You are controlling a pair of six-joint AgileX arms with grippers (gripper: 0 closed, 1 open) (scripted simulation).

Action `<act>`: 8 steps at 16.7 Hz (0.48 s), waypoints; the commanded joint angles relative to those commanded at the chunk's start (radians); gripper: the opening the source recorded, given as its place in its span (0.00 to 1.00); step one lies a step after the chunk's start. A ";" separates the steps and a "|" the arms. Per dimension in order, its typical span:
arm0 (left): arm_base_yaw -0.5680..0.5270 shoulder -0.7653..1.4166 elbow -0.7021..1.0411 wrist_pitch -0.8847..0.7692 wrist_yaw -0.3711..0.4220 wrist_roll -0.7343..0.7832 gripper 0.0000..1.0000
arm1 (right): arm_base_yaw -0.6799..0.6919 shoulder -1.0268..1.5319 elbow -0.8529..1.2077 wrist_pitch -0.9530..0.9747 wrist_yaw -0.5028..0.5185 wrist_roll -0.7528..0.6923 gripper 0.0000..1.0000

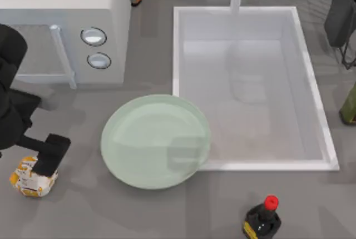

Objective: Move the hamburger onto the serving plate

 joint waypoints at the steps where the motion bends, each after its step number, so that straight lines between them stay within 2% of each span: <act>1: 0.005 -0.003 -0.003 0.002 0.000 -0.001 1.00 | 0.000 0.000 0.000 0.000 0.000 0.000 1.00; 4: 0.003 0.020 -0.027 0.043 0.000 0.002 1.00 | 0.000 0.000 0.000 0.000 0.000 0.000 1.00; 8: 0.003 0.108 -0.109 0.231 0.000 0.004 1.00 | 0.000 0.000 0.000 0.000 0.000 0.000 1.00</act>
